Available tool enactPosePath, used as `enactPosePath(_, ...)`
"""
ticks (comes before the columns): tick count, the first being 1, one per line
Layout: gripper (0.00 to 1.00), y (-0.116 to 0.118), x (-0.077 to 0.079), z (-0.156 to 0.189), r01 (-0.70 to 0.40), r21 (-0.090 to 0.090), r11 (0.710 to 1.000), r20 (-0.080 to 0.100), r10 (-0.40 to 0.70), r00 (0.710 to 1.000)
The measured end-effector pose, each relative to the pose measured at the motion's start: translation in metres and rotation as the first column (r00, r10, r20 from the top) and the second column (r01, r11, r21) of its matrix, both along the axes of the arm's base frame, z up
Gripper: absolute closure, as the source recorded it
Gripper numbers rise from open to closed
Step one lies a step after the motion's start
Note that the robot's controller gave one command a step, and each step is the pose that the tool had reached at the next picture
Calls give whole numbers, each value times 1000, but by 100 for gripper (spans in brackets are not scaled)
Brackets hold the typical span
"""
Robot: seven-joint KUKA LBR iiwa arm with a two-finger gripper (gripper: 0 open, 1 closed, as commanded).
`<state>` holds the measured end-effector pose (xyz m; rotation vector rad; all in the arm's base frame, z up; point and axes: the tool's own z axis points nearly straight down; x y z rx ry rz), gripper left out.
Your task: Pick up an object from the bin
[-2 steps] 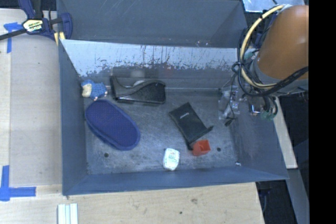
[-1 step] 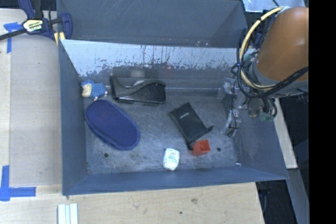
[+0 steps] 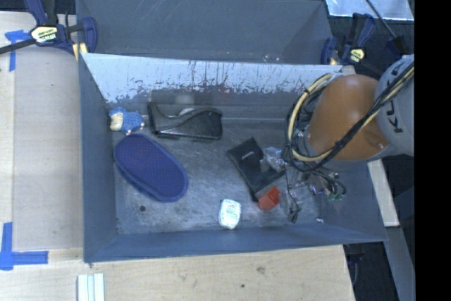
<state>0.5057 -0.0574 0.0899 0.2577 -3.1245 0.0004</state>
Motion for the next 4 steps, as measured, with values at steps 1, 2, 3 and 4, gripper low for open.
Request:
enactPosePath(1,100,0,1,1,-1,0,1000,7,1,1000)
enactPosePath(2,0,1,1,1,-2,0,1000,7,2,1000)
enactPosePath(3,0,14,122,-12,-118,0,993,16,118,993)
enactPosePath(4,0,45,104,-20,-433,1,901,9,433,901)
